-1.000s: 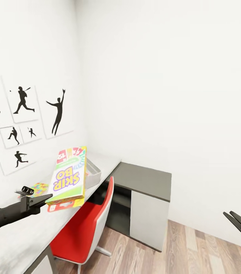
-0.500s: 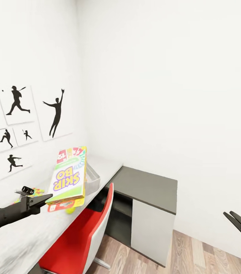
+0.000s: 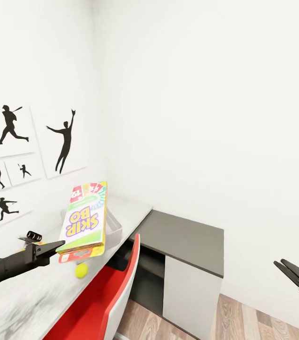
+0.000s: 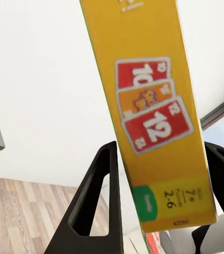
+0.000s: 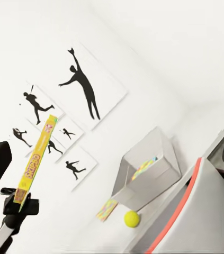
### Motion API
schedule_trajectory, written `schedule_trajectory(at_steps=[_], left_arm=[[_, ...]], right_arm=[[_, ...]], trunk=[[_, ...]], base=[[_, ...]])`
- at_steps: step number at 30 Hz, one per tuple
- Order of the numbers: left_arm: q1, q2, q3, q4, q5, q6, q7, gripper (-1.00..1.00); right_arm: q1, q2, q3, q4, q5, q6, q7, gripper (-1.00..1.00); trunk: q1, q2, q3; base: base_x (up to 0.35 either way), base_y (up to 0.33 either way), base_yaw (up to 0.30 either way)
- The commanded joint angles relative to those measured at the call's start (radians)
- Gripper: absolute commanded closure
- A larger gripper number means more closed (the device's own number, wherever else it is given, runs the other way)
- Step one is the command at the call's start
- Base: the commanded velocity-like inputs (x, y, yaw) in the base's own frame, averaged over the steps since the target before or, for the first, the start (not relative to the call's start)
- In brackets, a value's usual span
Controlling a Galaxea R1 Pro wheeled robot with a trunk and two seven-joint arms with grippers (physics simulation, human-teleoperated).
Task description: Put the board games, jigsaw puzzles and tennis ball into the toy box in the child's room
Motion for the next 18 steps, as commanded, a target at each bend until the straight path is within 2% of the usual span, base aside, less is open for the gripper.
schedule_trajectory(at_steps=[1,3,5,7,12,18], left_arm=[[0.0,0.001,0.0,0.0,0.0,0.011,-0.004,1.0],[0.0,0.001,0.001,0.001,0.0,0.011,-0.004,1.0],[0.0,0.002,0.001,0.002,0.001,0.011,-0.004,1.0],[0.0,0.003,0.002,0.003,0.001,0.011,-0.004,1.0],[0.0,0.002,0.001,0.004,0.0,0.011,-0.004,1.0],[0.0,0.003,0.001,0.005,0.001,0.011,-0.004,1.0]], right_arm=[[0.0,0.0,-0.009,-0.019,-0.001,0.028,-0.027,-1.0],[0.0,0.001,-0.036,-0.043,0.0,0.057,-0.058,-1.0],[0.0,0.001,-0.077,-0.059,0.0,0.117,-0.079,-1.0],[0.0,-0.002,-0.099,-0.064,0.001,0.16,-0.088,-1.0],[0.0,-0.01,-0.118,-0.068,-0.005,0.194,-0.088,-1.0],[0.0,-0.001,-0.118,-0.068,-0.008,0.194,-0.08,-1.0]], trunk=[[0.0,0.0,0.0],[0.0,0.0,0.0],[0.0,0.0,0.0],[0.0,0.0,0.0],[0.0,0.0,0.0],[0.0,0.0,0.0]], base=[[0.087,0.0,0.0],[0.081,0.0,0.0],[0.077,0.0,0.0],[0.075,0.0,0.0],[0.063,0.0,0.0],[0.017,0.0,0.0]])
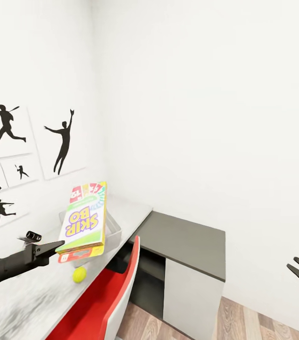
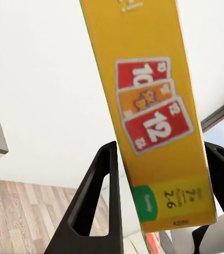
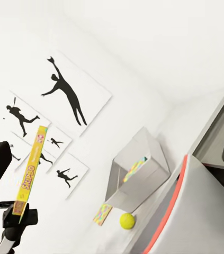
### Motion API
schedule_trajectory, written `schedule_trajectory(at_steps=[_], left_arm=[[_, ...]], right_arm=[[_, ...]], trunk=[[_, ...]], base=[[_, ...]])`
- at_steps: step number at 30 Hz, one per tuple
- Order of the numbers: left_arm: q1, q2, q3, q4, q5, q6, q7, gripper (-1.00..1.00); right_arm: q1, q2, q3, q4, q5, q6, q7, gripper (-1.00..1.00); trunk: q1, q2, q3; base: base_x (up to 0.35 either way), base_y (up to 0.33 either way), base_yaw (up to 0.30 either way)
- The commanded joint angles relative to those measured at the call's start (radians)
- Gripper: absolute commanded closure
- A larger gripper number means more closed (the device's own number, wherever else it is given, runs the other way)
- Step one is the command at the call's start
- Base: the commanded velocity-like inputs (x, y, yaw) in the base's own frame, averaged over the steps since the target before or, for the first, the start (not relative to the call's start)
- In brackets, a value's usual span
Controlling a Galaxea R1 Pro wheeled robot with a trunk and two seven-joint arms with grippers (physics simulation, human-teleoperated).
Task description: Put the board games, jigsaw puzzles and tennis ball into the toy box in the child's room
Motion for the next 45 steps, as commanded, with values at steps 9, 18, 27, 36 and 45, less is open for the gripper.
schedule_trajectory(at_steps=[9,18,27,36,45], left_arm=[[0.0,-0.001,0.0,0.0,-0.001,0.011,-0.004,1.0],[0.0,-0.001,0.0,0.0,0.0,0.011,-0.004,1.0],[0.0,-0.001,0.0,0.0,0.0,0.011,-0.004,1.0],[0.0,-0.001,0.0,0.0,0.0,0.011,-0.004,1.0],[0.0,-0.001,0.0,0.0,0.0,0.011,-0.004,1.0]], right_arm=[[0.0,0.002,0.0,0.0,0.001,0.003,0.007,-1.0],[0.0,0.002,-0.002,0.0,0.002,0.003,0.008,-1.0],[0.0,0.002,-0.007,0.0,0.002,0.003,0.009,-1.0],[0.0,0.002,-0.006,0.0,0.002,0.003,0.009,-1.0],[0.0,0.002,-0.006,0.0,0.002,0.003,0.009,-1.0]], trunk=[[0.0,0.0,0.0],[0.0,0.0,0.0],[0.0,0.0,0.005],[0.0,0.0,0.008],[0.0,0.0,0.008]], base=[[0.118,-0.063,0.0],[0.165,-0.055,0.006],[0.169,-0.035,0.201],[0.047,-0.016,0.148],[0.045,0.035,0.036]])
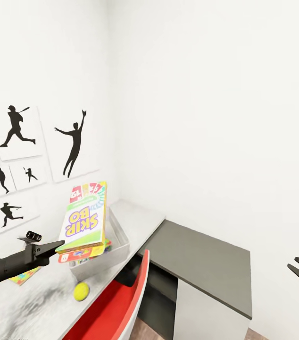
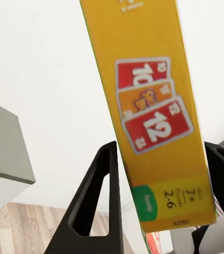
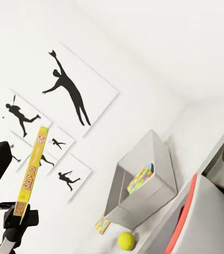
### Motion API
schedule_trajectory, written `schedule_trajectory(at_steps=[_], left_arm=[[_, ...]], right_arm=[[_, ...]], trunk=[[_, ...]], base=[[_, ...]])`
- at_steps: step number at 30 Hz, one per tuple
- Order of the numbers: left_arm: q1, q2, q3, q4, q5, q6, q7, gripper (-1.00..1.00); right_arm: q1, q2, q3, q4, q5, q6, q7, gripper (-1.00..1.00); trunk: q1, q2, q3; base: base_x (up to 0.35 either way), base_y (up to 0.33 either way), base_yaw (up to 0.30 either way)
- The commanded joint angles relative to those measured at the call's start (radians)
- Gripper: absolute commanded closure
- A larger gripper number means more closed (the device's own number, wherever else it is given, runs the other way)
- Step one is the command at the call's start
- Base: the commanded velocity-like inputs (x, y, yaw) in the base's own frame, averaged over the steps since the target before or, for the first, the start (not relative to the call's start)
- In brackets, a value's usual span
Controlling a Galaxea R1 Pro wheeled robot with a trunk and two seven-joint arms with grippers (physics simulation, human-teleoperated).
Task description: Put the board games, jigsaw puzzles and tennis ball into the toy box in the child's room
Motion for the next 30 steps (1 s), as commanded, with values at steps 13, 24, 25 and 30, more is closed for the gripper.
schedule_trajectory(at_steps=[13,24,25,30], left_arm=[[0.0,0.0,-0.001,0.001,0.0,0.011,-0.004,1.0],[0.0,0.0,-0.001,0.001,0.0,0.011,-0.004,1.0],[0.0,0.0,-0.001,0.001,0.0,0.011,-0.004,1.0],[0.0,0.0,-0.001,0.001,0.0,0.011,-0.004,1.0]], right_arm=[[0.0,0.0,0.001,0.0,0.0,0.004,0.005,-1.0],[0.0,0.0,0.003,0.0,0.0,0.004,0.005,-1.0],[0.0,0.0,0.003,0.0,0.0,0.004,0.006,-1.0],[0.0,0.0,0.003,0.0,0.0,0.004,0.006,-1.0]], trunk=[[0.0,0.0,0.0],[0.0,0.0,0.0],[0.0,0.0,0.0],[0.0,0.0,0.0]], base=[[0.053,0.001,0.173],[0.146,0.006,0.005],[0.054,0.002,0.0],[0.122,0.03,0.0]])
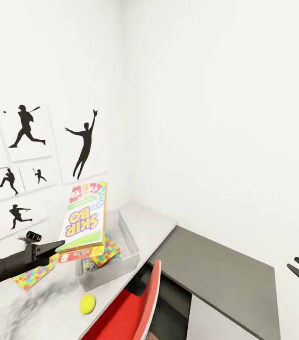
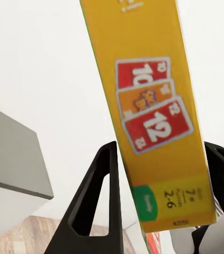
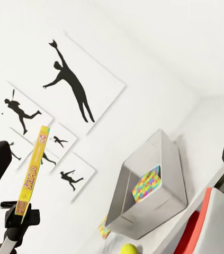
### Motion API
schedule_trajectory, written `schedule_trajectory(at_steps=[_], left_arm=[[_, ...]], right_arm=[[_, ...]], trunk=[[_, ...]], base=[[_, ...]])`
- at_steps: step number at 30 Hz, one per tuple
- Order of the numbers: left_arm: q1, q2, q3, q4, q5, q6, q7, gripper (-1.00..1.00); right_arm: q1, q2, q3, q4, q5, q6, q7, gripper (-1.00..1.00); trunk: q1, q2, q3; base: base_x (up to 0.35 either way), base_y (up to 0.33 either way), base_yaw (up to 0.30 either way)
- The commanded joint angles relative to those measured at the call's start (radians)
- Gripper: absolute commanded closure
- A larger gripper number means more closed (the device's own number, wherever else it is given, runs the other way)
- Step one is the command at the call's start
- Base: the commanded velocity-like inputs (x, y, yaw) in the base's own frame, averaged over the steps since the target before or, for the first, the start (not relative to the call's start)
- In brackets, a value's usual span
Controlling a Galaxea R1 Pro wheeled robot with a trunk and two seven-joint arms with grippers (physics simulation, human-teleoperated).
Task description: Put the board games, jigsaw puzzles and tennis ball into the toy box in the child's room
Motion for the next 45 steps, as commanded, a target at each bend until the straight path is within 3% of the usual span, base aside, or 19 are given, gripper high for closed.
schedule_trajectory(at_steps=[1,45], left_arm=[[0.0,0.0,0.0,0.0,0.0,0.011,-0.004,1.0],[0.0,-0.001,0.0,0.0,-0.001,0.011,-0.004,1.0]], right_arm=[[0.0,0.0,0.0,0.0,0.001,0.004,0.003,-1.0],[0.0,0.0,0.006,0.0,0.001,0.004,0.009,-1.0]], trunk=[[0.001,0.0,0.0],[0.001,0.0,0.0]], base=[[0.211,0.08,0.0],[0.065,0.008,0.0]])
